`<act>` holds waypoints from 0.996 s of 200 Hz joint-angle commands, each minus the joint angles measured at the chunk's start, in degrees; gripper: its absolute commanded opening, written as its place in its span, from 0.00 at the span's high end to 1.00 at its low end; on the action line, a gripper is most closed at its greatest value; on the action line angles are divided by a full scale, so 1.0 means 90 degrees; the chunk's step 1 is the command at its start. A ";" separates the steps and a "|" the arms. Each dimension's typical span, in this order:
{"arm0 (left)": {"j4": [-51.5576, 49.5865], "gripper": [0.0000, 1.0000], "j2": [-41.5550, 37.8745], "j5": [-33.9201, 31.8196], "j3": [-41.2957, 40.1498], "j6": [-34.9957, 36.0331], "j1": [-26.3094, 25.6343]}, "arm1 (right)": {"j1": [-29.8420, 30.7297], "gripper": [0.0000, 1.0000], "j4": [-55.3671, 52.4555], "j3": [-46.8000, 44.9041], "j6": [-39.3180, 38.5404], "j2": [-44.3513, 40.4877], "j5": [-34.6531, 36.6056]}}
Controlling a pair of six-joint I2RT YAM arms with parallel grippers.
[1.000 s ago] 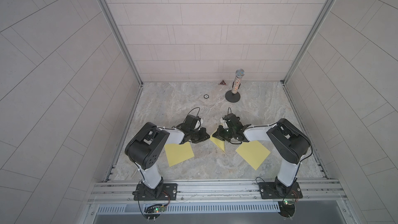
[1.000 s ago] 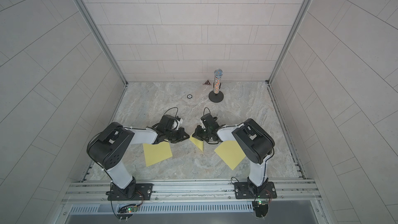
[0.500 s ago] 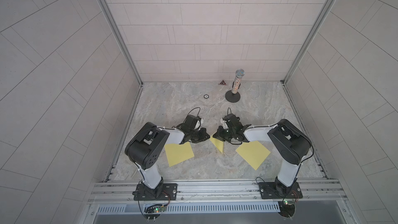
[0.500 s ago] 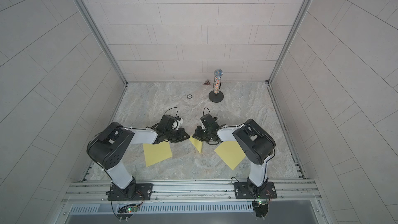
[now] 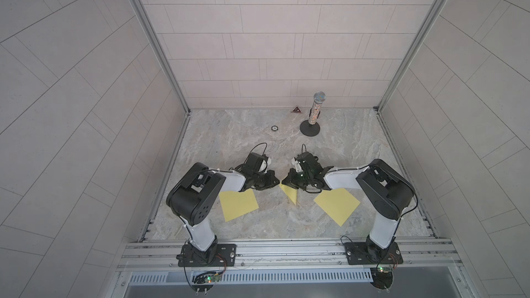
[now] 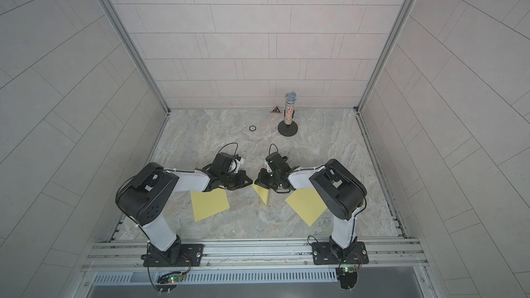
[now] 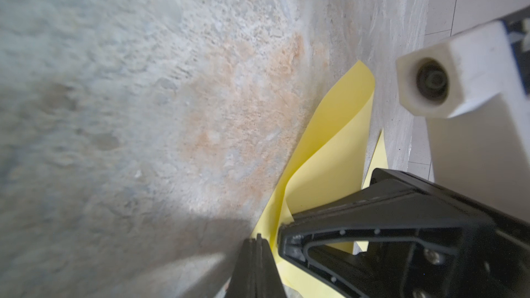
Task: Fold the square paper diagonally
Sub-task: Fold the paper at the center of the board.
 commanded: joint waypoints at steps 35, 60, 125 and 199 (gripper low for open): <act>-0.0679 1.00 0.0136 -0.0340 -0.0067 0.0151 -0.0044 | 0.0047 1.00 0.0245 0.0083 0.0045 0.0022 -0.0056; -0.0679 1.00 0.0135 -0.0340 -0.0068 0.0146 -0.0045 | 0.0053 1.00 0.0262 0.0109 0.0050 0.0077 -0.0081; -0.0714 1.00 0.0123 -0.0360 -0.0061 0.0178 -0.0053 | 0.0047 1.00 0.0361 0.0134 0.0064 0.0203 -0.0135; -0.0728 1.00 0.0099 -0.0378 -0.0069 0.0190 -0.0055 | 0.0049 1.00 0.0341 0.0125 0.0026 0.0316 -0.0137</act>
